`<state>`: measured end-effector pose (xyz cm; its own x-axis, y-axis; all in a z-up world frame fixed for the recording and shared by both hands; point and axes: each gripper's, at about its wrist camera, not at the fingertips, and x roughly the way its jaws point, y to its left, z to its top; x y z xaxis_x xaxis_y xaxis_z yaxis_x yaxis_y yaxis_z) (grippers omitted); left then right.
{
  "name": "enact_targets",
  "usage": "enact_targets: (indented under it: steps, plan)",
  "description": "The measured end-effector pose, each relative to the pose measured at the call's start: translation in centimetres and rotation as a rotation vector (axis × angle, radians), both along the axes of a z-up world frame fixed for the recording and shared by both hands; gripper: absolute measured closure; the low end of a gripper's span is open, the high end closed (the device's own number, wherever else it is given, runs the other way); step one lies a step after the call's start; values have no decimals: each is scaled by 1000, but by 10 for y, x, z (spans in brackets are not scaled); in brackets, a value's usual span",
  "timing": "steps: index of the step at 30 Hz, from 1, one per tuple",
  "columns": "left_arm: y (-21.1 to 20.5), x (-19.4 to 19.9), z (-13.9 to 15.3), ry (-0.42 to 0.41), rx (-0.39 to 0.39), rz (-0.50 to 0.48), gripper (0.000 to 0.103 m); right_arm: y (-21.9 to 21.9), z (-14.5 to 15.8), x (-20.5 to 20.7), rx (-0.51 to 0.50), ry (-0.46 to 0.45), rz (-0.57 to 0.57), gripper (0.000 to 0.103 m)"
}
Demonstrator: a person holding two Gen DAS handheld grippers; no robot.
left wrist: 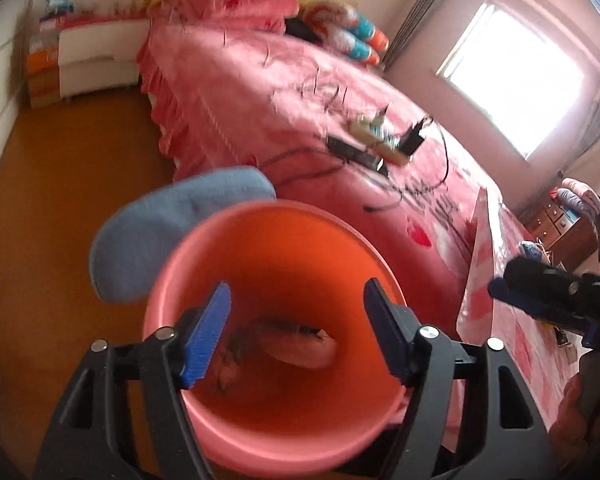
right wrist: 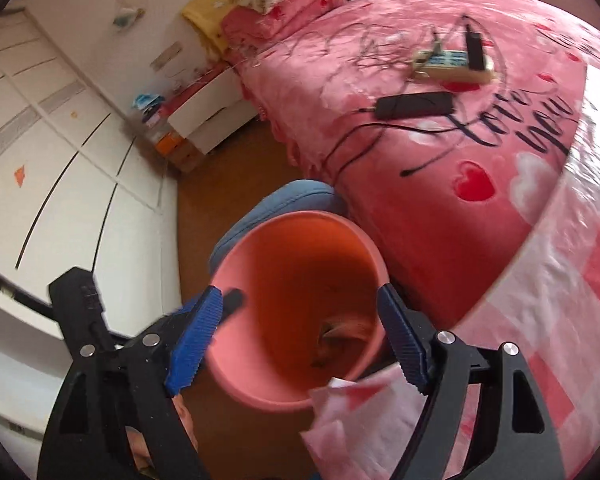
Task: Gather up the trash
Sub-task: 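Carry both items to the orange bucket and open both grippers to drop them, then return both grippers from the bucket to the trash pile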
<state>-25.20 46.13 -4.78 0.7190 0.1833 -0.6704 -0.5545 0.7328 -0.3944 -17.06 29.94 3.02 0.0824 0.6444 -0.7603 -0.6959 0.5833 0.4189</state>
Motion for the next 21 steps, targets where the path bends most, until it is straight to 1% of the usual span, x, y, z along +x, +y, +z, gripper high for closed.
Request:
enact_targets:
  steps: [3, 4, 5, 7, 9, 11, 15, 18, 21]
  plan:
    - [-6, -6, 12, -60, 104, -13, 27, -26, 3, 2, 38, -40, -62, 20]
    - [-9, -9, 16, -94, 145, -18, 23, -31, 3, 4, 46, -48, -80, 15]
    - [-13, -13, 21, -136, 187, -23, 19, -40, 5, 3, 61, -64, -102, 13]
    - [-19, -12, 27, -157, 215, -54, 18, -56, 7, 0, 93, -100, -123, 11]
    - [-23, -9, 30, -154, 218, -93, 18, -67, 9, -3, 117, -121, -133, 8]
    - [-27, -3, 32, -132, 213, -119, 18, -80, 13, -9, 156, -146, -137, 5]
    - [-33, 4, 35, -109, 160, -161, 18, -98, 20, -19, 196, -187, -136, 5]
    - [-41, 10, 42, -82, 158, -189, 18, -108, 23, -21, 212, -191, -146, 5]
    - [-48, 10, 48, -77, 160, -197, 18, -122, 26, -22, 224, -182, -175, 5]
